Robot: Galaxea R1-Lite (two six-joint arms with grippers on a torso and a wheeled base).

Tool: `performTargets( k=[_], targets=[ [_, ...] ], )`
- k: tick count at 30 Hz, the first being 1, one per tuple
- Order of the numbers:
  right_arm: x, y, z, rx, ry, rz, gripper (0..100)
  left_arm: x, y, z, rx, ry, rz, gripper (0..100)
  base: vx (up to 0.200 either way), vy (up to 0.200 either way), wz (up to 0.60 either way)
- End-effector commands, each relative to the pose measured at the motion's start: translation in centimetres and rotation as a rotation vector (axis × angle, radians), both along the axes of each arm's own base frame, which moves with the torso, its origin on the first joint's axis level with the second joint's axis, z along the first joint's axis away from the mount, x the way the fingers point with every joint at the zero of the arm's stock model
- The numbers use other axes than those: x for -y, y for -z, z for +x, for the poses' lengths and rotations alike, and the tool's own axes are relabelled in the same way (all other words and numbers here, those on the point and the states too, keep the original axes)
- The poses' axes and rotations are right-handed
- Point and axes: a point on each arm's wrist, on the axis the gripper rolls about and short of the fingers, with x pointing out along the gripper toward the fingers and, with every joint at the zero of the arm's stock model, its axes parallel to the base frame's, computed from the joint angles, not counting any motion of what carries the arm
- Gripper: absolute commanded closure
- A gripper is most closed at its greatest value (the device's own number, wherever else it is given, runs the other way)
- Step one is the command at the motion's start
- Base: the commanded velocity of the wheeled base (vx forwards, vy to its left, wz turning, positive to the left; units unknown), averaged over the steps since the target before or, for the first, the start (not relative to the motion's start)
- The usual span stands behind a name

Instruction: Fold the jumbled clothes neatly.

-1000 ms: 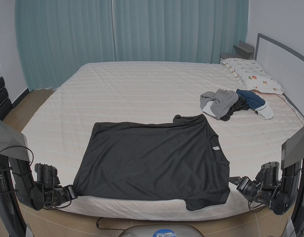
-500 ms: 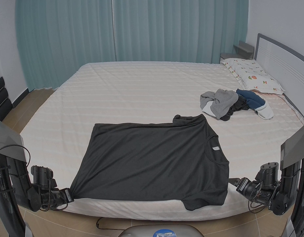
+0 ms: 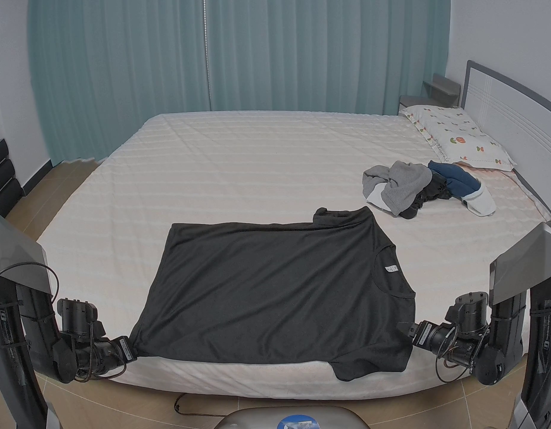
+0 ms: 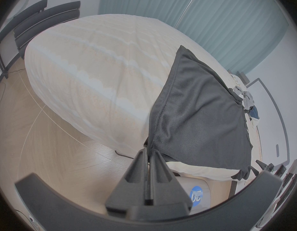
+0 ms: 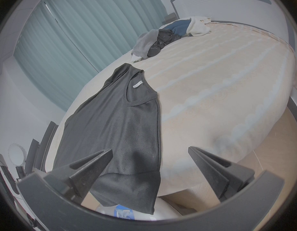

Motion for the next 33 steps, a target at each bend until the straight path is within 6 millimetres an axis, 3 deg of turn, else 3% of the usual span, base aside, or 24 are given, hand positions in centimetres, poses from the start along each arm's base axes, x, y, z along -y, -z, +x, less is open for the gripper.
performTargets(
  k=[1, 7, 8, 18, 26, 33],
  targets=[
    [-0.7, 2.0, 1.5, -0.004, -0.010, -0.003, 0, 0.0, 0.4, -0.1, -0.002, -0.002, -0.003, 100, 0.000, 0.000, 0.00],
    [-0.9, 1.8, 3.3, 0.061, 0.001, 0.010, 0, 0.0, 0.5, -0.1, -0.003, -0.001, -0.004, 100, 0.000, 0.000, 0.00],
    [-0.9, 1.8, 3.5, 0.065, 0.003, 0.011, 100, 0.0, 0.5, -0.1, -0.003, -0.001, -0.004, 100, 0.000, 0.000, 0.00],
    [-0.6, 0.8, 5.5, 0.138, 0.018, 0.006, 100, 0.1, 0.5, -0.1, -0.004, -0.007, -0.010, 100, 0.000, 0.000, 0.00],
    [-1.4, -2.5, 9.2, 0.245, 0.012, 0.014, 100, 0.1, 0.5, 0.0, -0.002, -0.007, -0.010, 100, 0.000, 0.000, 0.00],
    [-2.3, -3.3, 12.2, 0.284, 0.007, 0.024, 100, 0.0, 0.5, 0.0, -0.002, -0.010, -0.011, 100, 0.000, 0.000, 0.00]
  ],
)
